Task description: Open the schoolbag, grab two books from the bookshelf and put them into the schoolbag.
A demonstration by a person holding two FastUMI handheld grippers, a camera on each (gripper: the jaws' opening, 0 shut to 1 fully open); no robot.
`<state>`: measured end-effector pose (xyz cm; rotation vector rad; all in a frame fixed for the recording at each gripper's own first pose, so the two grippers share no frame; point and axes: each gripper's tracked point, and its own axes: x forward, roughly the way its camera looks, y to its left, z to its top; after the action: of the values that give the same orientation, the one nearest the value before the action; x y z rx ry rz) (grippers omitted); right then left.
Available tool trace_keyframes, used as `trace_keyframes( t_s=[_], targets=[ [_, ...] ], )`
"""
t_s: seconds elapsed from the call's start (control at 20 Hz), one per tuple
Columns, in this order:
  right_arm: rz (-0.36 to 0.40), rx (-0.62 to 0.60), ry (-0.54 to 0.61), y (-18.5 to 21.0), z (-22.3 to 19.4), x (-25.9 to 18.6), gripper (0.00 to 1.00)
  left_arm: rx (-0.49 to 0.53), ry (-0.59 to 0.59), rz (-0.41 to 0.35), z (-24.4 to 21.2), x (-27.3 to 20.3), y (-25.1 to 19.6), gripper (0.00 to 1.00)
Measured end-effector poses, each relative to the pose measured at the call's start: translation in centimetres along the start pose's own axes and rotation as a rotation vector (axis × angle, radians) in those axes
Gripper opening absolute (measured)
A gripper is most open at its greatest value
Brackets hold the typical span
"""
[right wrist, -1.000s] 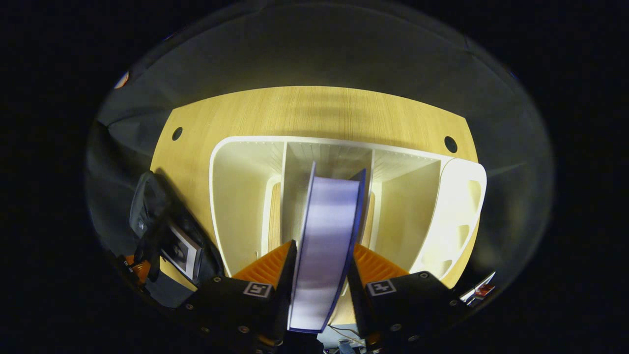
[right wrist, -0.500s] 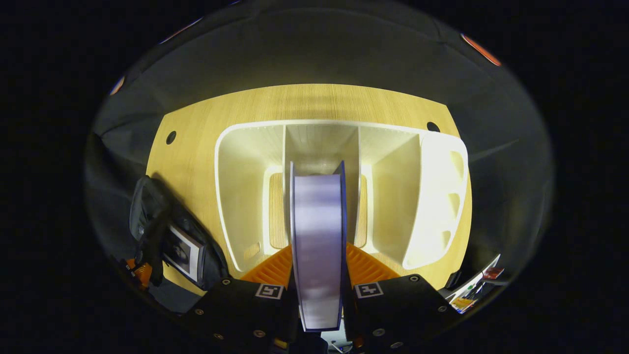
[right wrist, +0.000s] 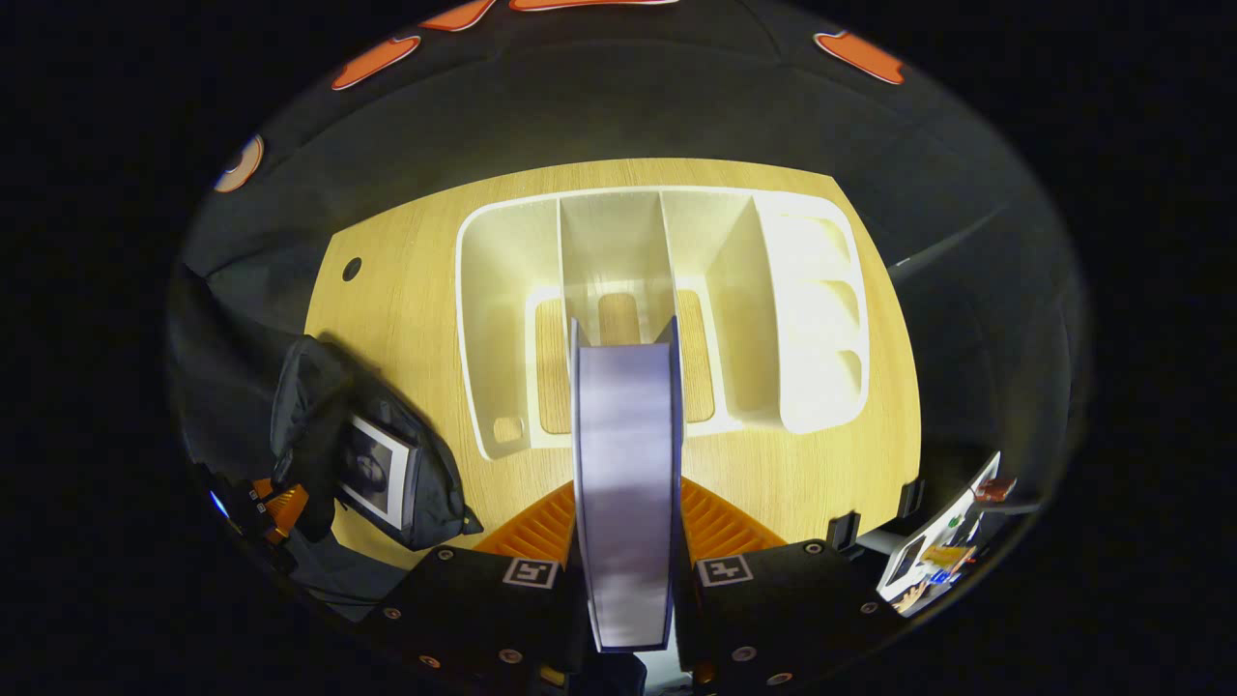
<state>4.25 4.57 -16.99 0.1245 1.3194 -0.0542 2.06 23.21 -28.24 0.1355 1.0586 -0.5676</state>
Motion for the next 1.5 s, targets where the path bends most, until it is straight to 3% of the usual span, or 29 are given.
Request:
trace_keyframes(
  t_s=[0.55,1.05,1.5],
  targets=[
    [0.058,0.107,-0.055,1.5,-7.2,-3.9,0.37,0.075,-0.018,-0.048,0.1,-0.7,0.3,0.02],
    [0.372,0.219,-0.133,11.0,-9.9,-5.4,0.37,0.114,-0.032,-0.067,0.9,-1.9,0.9,0.02],
    [0.580,0.278,-0.173,18.7,-9.9,-3.5,0.36,0.130,-0.050,-0.053,1.5,-3.2,1.4,0.02]
  ],
)
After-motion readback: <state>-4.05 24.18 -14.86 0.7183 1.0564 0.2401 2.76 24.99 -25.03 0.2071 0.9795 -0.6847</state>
